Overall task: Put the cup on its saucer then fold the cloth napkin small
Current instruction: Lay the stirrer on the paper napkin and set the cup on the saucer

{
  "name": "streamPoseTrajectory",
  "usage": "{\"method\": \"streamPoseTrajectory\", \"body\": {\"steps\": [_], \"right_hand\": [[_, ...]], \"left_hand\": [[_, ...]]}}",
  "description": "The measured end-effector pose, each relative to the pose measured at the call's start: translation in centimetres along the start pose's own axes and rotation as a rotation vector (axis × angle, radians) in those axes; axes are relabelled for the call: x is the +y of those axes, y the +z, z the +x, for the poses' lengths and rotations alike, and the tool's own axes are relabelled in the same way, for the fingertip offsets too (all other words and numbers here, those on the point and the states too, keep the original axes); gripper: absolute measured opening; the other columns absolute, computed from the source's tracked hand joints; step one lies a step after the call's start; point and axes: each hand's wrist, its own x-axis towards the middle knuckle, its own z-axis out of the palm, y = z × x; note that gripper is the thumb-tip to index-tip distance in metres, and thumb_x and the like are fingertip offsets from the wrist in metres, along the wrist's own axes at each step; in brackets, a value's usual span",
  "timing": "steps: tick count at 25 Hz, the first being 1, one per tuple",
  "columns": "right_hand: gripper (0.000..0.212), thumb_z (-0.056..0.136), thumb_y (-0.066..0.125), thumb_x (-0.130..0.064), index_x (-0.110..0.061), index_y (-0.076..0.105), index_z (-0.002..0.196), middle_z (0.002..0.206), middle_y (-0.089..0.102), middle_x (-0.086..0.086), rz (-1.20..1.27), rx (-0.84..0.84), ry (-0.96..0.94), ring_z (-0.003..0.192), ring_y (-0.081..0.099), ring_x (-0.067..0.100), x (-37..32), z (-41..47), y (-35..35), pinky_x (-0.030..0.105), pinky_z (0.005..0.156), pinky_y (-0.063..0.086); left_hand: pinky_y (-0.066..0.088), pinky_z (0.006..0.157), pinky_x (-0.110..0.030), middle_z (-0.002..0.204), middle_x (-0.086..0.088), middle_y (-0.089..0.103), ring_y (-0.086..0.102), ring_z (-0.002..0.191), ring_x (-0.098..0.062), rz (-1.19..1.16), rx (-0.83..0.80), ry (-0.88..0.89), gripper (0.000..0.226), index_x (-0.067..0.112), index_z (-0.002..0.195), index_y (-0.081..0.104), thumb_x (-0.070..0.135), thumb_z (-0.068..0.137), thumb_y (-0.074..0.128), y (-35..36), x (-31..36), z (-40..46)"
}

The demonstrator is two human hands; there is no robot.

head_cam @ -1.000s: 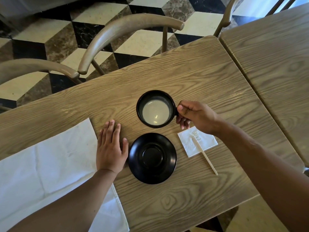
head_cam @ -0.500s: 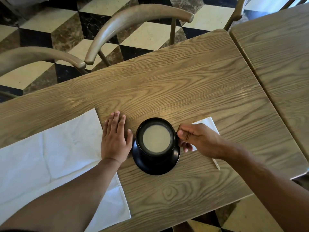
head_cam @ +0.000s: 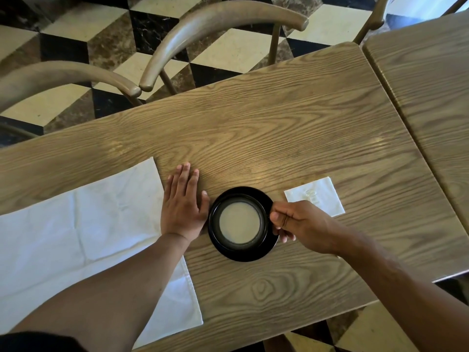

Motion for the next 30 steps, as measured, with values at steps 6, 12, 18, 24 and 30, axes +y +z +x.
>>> {"method": "streamPoseTrajectory", "body": {"steps": [6,12,18,24,30], "right_hand": [[0.032,0.107,0.048,-0.028,-0.024,0.057,0.076,0.076,0.065,-0.003,-0.006,0.001,0.035,0.065,0.062,0.01,0.48,0.06,-0.31,0.02,0.064,0.049],[0.033,0.107,0.048,-0.024,-0.024,0.057,0.075,0.074,0.064,-0.006,-0.035,-0.003,0.059,0.065,0.063,0.01,0.45,-0.06,-0.38,0.019,0.063,0.048],[0.033,0.107,0.049,-0.024,-0.024,0.057,0.075,0.073,0.064,-0.006,-0.062,-0.004,0.068,0.063,0.062,0.009,0.26,0.05,-0.3,0.019,0.062,0.047],[0.033,0.107,0.048,-0.021,-0.021,0.057,0.075,0.069,0.064,-0.005,-0.066,0.003,0.086,0.056,0.058,0.008,-0.06,0.23,-0.14,0.016,0.057,0.046],[0.03,0.106,0.049,-0.02,-0.017,0.058,0.078,0.075,0.065,0.011,-0.114,0.026,0.091,0.052,0.055,0.011,-0.34,0.36,-0.32,0.023,0.057,0.048]], "left_hand": [[0.012,0.131,-0.045,0.168,-0.011,0.03,0.019,0.159,-0.024,0.002,0.013,-0.004,0.064,0.009,0.154,0.042,0.04,0.099,0.033,0.38,-0.13,0.04],[0.017,0.129,-0.047,0.166,-0.014,0.034,0.023,0.158,-0.026,0.002,0.048,0.015,0.062,0.007,0.151,0.045,0.038,0.098,0.035,0.52,-0.15,0.05],[0.014,0.13,-0.046,0.166,-0.014,0.034,0.023,0.158,-0.027,-0.004,0.046,0.01,0.063,0.007,0.152,0.046,0.038,0.098,0.034,0.45,-0.1,-0.02],[0.015,0.13,-0.047,0.166,-0.014,0.034,0.024,0.157,-0.027,0.0,0.047,0.015,0.062,0.007,0.151,0.046,0.038,0.098,0.035,0.42,-0.15,-0.04],[0.014,0.13,-0.046,0.166,-0.013,0.032,0.022,0.158,-0.026,-0.001,0.039,0.009,0.063,0.007,0.152,0.045,0.038,0.098,0.035,0.46,-0.14,-0.07]]}}
